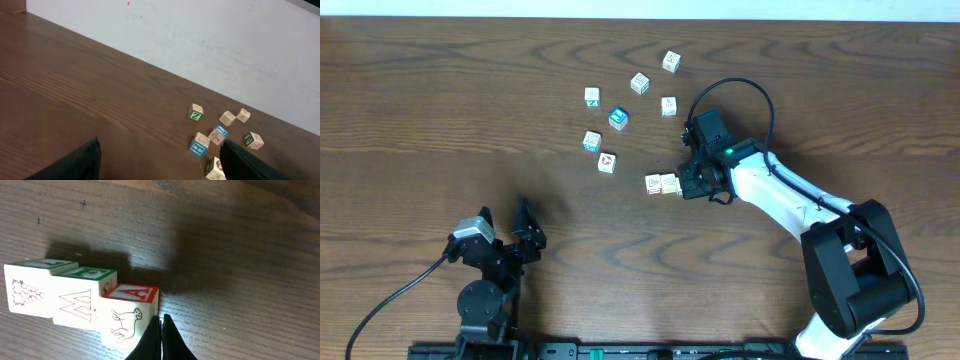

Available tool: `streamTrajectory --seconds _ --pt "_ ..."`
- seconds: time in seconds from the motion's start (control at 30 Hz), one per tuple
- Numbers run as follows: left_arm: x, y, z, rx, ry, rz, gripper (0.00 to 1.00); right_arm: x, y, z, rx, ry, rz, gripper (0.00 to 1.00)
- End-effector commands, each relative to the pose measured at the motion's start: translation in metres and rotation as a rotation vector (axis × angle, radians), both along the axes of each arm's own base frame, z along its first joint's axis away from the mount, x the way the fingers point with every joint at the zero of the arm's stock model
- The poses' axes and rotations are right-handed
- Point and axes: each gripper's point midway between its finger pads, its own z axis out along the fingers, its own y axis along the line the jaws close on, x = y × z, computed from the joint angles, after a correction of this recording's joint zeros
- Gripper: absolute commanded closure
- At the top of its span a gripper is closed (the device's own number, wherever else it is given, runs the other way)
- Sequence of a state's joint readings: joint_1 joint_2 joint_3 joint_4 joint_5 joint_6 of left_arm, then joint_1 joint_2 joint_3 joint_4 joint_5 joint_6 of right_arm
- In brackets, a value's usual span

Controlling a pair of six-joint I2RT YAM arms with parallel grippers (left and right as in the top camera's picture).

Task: Lift 5 blocks
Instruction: 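Push the block against the pair to form a row, open right gripper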

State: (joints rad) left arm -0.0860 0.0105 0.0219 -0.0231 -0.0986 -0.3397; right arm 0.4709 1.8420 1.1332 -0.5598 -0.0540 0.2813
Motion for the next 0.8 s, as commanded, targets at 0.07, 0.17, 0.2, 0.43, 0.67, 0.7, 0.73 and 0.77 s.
streamTrajectory --seconds 0.07,0.17,0.2,0.43,0.67,0.7,0.73,0.77 --pt "-0.001 0.002 -0.018 0.015 0.054 0.009 0.23 -0.008 -0.002 -0.007 -0.016 0.023 -0.003 0.99" --pt "-0.001 0.002 -0.018 0.015 0.054 0.009 0.24 -0.006 -0.011 -0.009 -0.060 0.007 -0.019 0.99" --pt "-0.001 0.002 -0.018 0.014 0.055 0.009 0.24 -0.004 -0.014 -0.009 -0.078 -0.001 -0.025 0.99" --pt "-0.001 0.002 -0.018 0.014 0.054 0.009 0.23 -0.015 -0.022 -0.012 -0.113 0.043 -0.033 0.99" --pt "-0.001 0.002 -0.018 0.014 0.054 0.009 0.23 -0.036 -0.023 -0.016 -0.135 0.118 -0.030 0.99" --pt "-0.001 0.002 -0.018 0.014 0.054 0.009 0.23 -0.037 -0.021 -0.016 -0.130 0.121 -0.026 0.99" --pt "-0.001 0.002 -0.018 0.015 0.054 0.009 0.24 -0.038 -0.019 -0.016 -0.124 0.124 -0.022 0.99" --pt "-0.001 0.002 -0.018 0.015 0.055 0.009 0.24 -0.040 -0.015 -0.016 -0.111 0.129 -0.014 0.99"
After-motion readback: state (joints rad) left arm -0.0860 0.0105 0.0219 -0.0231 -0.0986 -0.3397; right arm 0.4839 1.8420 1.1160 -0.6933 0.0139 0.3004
